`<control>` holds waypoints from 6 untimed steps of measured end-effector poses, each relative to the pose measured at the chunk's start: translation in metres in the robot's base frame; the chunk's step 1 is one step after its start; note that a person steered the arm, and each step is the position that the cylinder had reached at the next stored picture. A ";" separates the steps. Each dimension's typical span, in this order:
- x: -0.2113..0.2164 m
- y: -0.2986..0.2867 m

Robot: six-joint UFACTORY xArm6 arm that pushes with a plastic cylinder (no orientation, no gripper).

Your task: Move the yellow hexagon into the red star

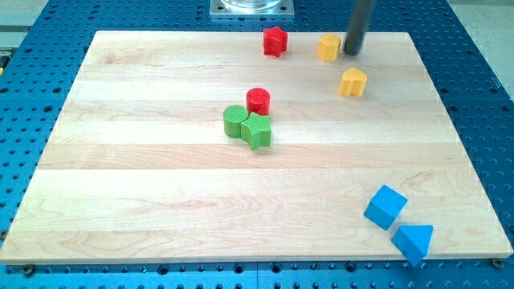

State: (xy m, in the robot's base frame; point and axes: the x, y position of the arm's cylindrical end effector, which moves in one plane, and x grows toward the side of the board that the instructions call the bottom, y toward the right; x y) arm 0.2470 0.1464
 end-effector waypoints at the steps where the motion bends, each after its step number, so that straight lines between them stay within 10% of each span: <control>1: 0.005 -0.051; 6: -0.043 -0.081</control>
